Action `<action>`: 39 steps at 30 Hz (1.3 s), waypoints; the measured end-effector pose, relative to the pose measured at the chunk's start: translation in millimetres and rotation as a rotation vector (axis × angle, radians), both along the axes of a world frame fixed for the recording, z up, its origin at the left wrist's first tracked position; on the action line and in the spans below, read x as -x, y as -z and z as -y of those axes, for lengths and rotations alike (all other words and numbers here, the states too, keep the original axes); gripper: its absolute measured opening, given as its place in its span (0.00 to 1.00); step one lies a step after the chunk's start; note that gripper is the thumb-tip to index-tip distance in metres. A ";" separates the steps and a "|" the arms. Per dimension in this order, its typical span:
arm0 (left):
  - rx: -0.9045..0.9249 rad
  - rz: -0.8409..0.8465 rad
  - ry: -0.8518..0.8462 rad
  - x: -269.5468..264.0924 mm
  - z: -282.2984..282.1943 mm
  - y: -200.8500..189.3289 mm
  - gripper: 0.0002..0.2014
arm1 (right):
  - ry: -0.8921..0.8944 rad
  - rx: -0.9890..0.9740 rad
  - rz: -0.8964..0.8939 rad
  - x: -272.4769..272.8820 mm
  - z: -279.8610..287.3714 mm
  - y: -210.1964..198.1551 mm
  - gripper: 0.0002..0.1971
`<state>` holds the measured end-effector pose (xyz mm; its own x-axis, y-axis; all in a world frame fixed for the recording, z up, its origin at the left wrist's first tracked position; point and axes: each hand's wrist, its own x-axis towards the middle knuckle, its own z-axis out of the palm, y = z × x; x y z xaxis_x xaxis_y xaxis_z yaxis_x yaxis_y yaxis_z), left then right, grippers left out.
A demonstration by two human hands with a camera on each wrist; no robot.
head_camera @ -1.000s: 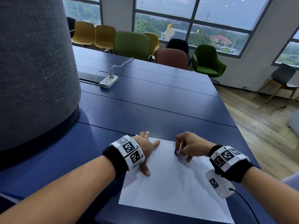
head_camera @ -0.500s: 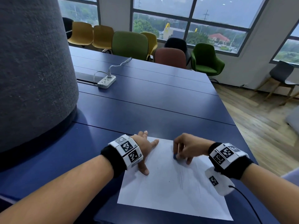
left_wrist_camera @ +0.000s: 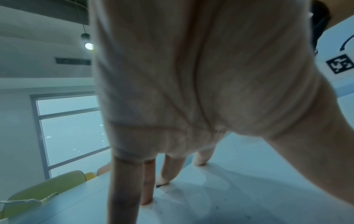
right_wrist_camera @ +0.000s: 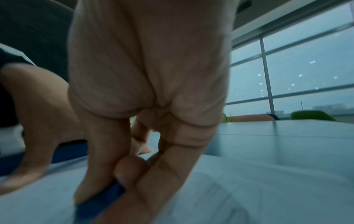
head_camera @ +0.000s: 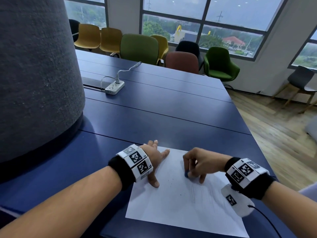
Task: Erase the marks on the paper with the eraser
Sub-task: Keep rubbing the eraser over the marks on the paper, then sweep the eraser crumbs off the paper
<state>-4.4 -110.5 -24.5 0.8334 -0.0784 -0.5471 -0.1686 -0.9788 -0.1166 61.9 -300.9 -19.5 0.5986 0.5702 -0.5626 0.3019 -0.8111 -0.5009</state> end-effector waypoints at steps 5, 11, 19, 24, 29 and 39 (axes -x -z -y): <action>-0.003 0.003 0.002 0.1 -0.6 0.9 0.66 | 0.110 -0.043 0.077 -11.2 1.2 -2.7 0.04; 0.002 -0.008 0.015 -1.2 -0.9 1.5 0.66 | -0.093 0.041 -0.059 13.7 3.1 -3.6 0.08; -0.002 0.010 0.005 -0.8 -2.2 1.2 0.66 | -0.029 -0.070 0.075 21.1 7.7 -2.4 0.06; 0.009 0.012 0.015 0.8 -2.6 -0.6 0.65 | -0.060 -0.081 0.127 53.8 33.6 1.2 0.05; 0.008 0.019 0.030 1.2 -3.0 -0.1 0.65 | 0.106 -0.061 0.449 96.8 83.0 6.2 0.07; -0.009 0.002 0.065 5.3 -15.1 -7.6 0.47 | 0.216 -0.124 0.418 147.1 110.2 60.6 0.32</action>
